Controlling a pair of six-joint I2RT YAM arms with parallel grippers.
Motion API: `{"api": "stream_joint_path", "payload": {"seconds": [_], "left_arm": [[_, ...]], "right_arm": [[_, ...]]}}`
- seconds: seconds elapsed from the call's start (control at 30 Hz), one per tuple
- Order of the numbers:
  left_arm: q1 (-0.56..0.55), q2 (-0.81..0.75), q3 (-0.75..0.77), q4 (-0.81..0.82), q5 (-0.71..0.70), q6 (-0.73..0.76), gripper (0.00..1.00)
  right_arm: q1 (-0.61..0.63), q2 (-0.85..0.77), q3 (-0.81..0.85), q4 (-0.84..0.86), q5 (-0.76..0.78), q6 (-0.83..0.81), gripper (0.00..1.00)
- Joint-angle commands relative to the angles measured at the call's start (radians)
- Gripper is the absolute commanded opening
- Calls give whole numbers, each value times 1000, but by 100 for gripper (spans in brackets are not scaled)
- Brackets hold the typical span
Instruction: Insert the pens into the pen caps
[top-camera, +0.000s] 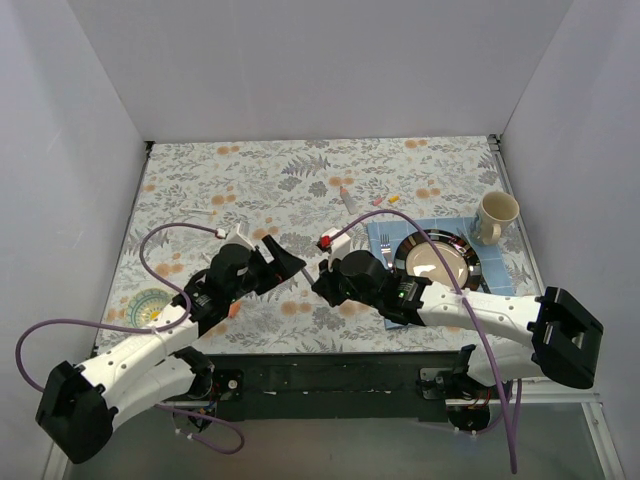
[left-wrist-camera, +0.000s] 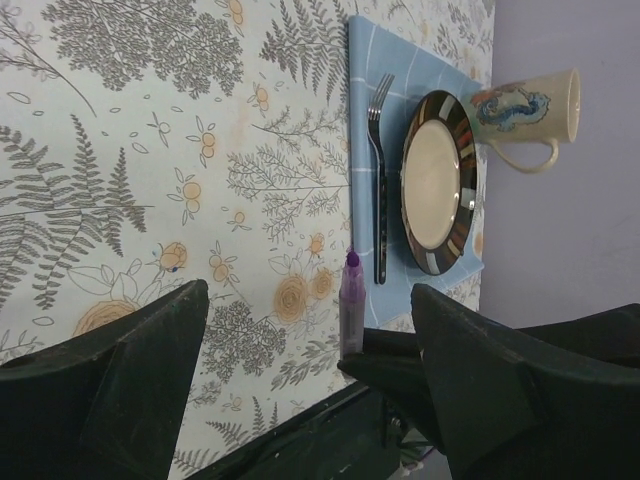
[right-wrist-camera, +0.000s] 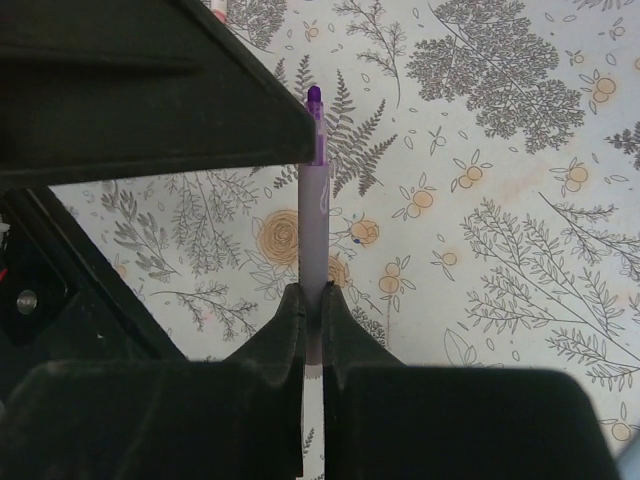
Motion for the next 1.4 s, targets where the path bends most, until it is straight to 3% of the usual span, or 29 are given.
{"api": "stream_joint_path", "payload": {"seconds": [0.0,0.13,0.23,0.27,0.33,0.37,0.4,0.43,0.53,0.6,0.67,0.7,0.8,0.97,1.03,1.1,1.2,1.27,1.37], "left_arm": [[0,41,-15,143,118,15,80],[0,64,-45,206,134,7,72],[0,69,-65,256,155,2,55],[0,73,-70,266,172,1,41],[0,79,-71,280,184,-1,28],[0,84,-70,281,198,-2,12],[0,86,-68,280,203,4,4],[0,86,-64,271,206,6,0],[0,77,-49,270,238,27,0],[0,61,-44,289,273,33,0],[0,52,-42,304,296,35,0],[0,49,-42,315,318,36,0],[0,41,-22,298,339,58,0],[0,6,13,274,333,93,0],[0,14,40,235,309,108,44],[0,23,83,159,266,124,75],[0,18,155,30,182,157,86],[0,15,204,-89,13,179,94],[4,56,330,-241,-220,220,97]], "right_arm": [[0,-16,28,67,-50,32,1],[1,-11,32,82,-74,42,1],[1,-3,34,93,-93,55,1],[1,1,34,94,-97,61,1],[1,4,32,105,-106,68,1],[0,7,31,108,-114,71,1],[0,7,31,114,-137,69,4],[0,10,31,114,-149,71,22],[1,6,20,126,-200,77,48],[1,6,14,130,-255,75,51],[1,4,11,143,-274,74,46],[1,6,8,148,-274,75,26],[1,9,6,149,-283,77,4],[0,23,-6,177,-320,98,1],[1,21,-23,198,-321,111,1],[1,3,-37,203,-306,117,1],[-2,-40,-72,202,-246,129,1],[-6,-75,-100,183,-209,140,1],[-16,-129,-149,176,-137,160,1]]}}
